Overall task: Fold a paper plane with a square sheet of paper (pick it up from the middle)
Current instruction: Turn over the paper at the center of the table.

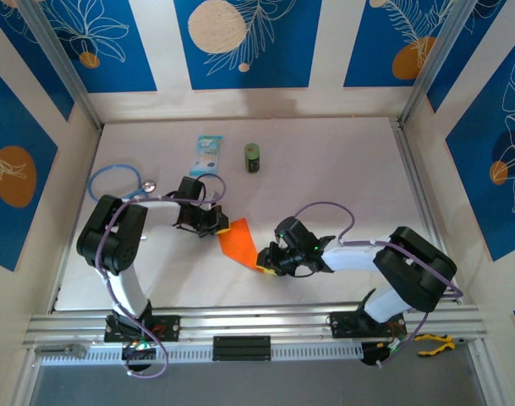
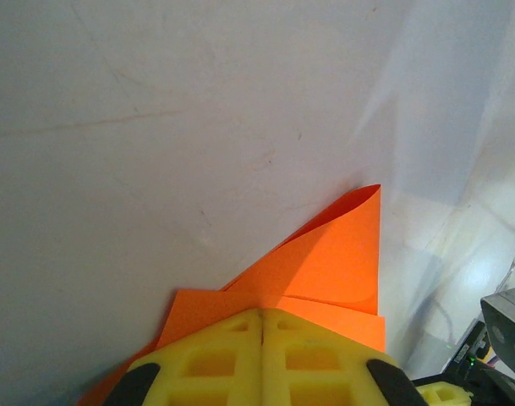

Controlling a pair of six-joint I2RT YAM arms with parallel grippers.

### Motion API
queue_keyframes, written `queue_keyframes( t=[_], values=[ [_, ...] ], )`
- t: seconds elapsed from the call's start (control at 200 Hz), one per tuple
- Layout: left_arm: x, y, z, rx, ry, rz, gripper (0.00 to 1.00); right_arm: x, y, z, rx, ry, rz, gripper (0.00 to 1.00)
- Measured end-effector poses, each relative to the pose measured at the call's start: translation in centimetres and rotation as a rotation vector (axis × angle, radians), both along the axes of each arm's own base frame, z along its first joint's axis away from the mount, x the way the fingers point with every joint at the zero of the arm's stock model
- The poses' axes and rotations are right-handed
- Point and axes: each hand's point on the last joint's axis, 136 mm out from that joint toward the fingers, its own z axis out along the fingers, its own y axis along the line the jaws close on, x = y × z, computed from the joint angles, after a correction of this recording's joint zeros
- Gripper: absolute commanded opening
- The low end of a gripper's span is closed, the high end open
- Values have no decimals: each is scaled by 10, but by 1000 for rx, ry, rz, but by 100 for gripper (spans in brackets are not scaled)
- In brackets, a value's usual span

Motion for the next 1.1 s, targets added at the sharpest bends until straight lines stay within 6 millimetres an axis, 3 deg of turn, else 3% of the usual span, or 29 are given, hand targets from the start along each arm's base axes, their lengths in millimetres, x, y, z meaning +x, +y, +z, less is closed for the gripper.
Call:
queue_keyframes(
  t=[0.355,0.81,0.97,1.101],
  values=[
    [-1,-1,0,-7,5,2,2,1,6,-2,27,2,14,22],
    [-3,-3,1,-39,27,27,3,-4,7,-7,41,17,28,6],
    [-4,-3,7,-46,25,39,12,-3,8,-6,47,12,29,4],
    [-2,-3,27,-66,-14,46,25,-2,7,-3,48,2,30,3]
  ],
)
